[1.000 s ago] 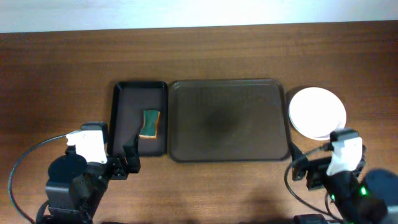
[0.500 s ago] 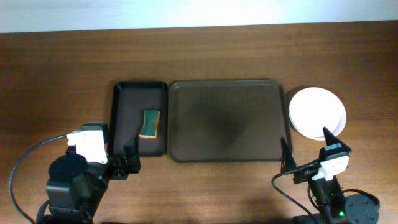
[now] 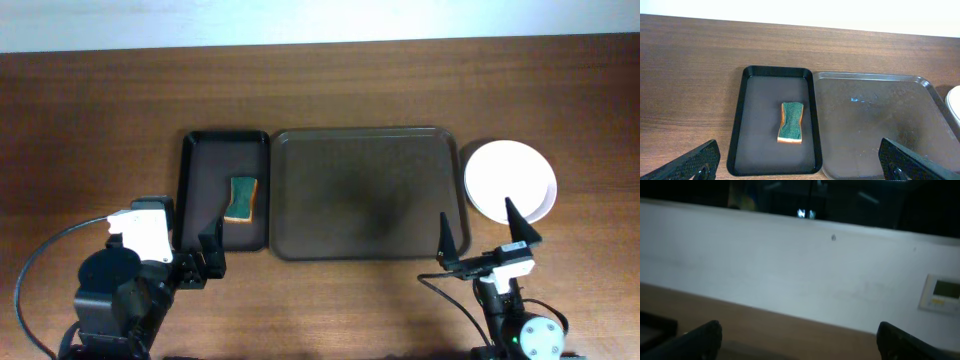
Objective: Clean dirty plates on tray and stack at the side
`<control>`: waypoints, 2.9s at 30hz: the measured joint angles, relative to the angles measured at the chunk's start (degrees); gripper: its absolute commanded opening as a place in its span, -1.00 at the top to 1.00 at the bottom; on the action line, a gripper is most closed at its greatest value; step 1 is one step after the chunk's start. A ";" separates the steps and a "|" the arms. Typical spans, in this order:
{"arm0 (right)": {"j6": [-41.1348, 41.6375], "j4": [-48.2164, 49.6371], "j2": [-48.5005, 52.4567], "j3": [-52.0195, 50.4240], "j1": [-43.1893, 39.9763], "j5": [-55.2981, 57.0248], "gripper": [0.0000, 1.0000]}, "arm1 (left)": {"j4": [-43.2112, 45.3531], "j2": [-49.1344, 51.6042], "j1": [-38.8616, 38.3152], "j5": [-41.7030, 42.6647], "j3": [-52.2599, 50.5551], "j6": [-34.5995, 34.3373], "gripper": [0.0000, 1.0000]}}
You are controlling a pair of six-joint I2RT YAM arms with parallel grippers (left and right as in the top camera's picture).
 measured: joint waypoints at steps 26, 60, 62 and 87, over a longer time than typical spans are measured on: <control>-0.37 -17.53 -0.09 -0.17 -1.03 -0.26 -0.97 | 0.00 0.00 -0.02 0.00 0.00 0.00 -0.99; -0.37 -17.53 -0.09 -0.17 -1.03 -0.26 -0.97 | 34.60 -25.42 4.39 -1.88 -37.94 0.07 -0.99; -0.35 -17.55 -0.09 -0.17 -1.03 -0.26 -0.97 | 40.30 -27.82 4.39 -1.86 -41.88 0.07 -0.99; -0.35 -17.53 -0.09 -0.17 -1.03 -0.24 -0.97 | 44.48 -33.33 4.39 -5.14 -52.68 0.66 -0.99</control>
